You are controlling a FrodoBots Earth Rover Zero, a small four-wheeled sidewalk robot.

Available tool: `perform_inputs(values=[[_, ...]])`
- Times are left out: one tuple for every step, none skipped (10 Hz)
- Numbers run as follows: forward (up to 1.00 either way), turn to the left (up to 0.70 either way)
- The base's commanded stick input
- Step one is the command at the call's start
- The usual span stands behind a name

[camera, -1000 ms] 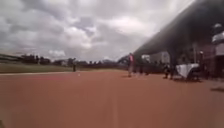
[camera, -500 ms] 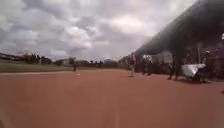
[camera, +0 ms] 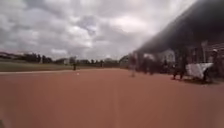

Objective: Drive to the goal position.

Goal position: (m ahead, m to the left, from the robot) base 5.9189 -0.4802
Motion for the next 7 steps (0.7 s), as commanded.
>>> perform_inputs(values=[[0.7, 0.0], [0.7, 0.0], [0.7, 0.0], [0.7, 0.0], [0.7, 0.0], [0.7, 0.0], [0.7, 0.0]])
